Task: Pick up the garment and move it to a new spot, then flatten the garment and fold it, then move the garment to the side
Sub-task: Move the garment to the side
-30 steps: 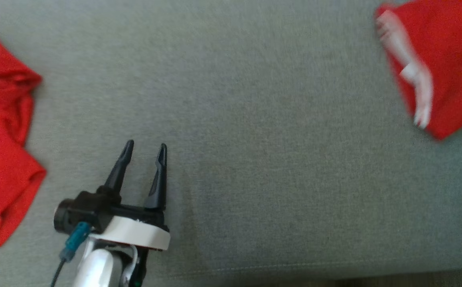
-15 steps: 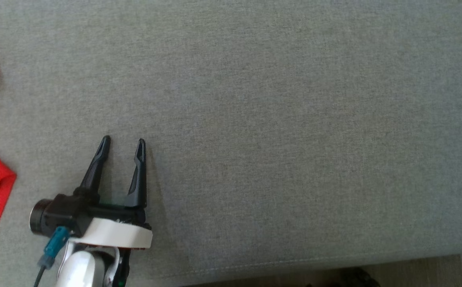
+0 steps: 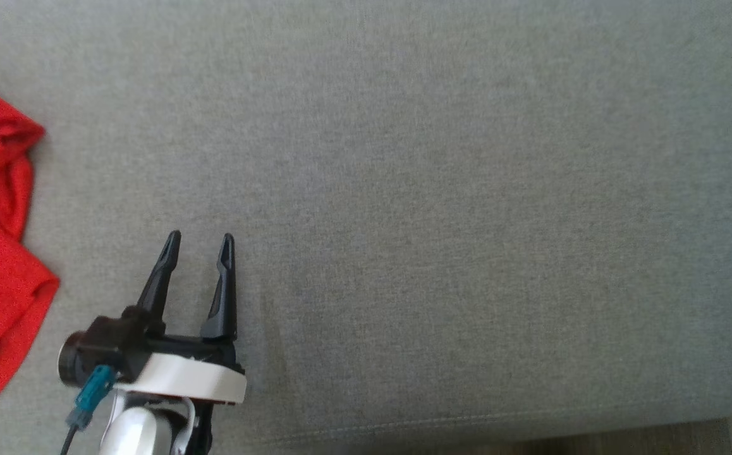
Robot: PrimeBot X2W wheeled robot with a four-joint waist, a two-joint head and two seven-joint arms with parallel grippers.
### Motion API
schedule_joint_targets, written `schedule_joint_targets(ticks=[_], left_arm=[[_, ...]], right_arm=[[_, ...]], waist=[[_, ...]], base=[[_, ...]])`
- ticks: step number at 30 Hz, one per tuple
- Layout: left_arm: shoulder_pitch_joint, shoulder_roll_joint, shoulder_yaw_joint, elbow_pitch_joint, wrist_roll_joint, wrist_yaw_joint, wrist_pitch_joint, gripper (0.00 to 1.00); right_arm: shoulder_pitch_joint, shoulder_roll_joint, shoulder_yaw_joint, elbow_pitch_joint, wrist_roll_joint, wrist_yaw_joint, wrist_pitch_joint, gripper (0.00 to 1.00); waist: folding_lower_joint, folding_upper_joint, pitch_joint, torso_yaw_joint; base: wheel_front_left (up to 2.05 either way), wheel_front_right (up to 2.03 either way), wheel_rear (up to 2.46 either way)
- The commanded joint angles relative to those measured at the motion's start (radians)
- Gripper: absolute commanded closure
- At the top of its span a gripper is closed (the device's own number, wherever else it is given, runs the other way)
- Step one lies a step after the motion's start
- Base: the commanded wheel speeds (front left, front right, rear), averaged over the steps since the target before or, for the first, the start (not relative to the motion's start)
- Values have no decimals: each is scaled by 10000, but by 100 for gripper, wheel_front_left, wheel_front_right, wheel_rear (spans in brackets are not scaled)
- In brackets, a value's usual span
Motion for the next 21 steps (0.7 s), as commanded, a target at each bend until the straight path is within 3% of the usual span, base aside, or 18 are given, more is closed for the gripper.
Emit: schedule_joint_targets(ticks=[1,8,16,21], left_arm=[[-68,-29,221,-181,-82,53,-53,0],[-91,-40,37,424,-637,314,-53,0],[436,-42,-35,1067,-658,268,-53,0],[651,-42,220,1329,-559,361,-53,0]], right_arm=[[39,-4,253,-265,282,67,-125,0],[1735,1159,1862,-1216,1853,67,-430,0],[6260,2708,3541,-4441,3150,67,-356,0],[8333,3238,4078,-5471,3516,67,-329,0]], waist=[[0,0,-408,-8],[0,0,-1817,-12],[0,0,-3358,312],[0,0,-3787,357]], base=[[0,0,0],[0,0,0],[0,0,0],[0,0,0]])
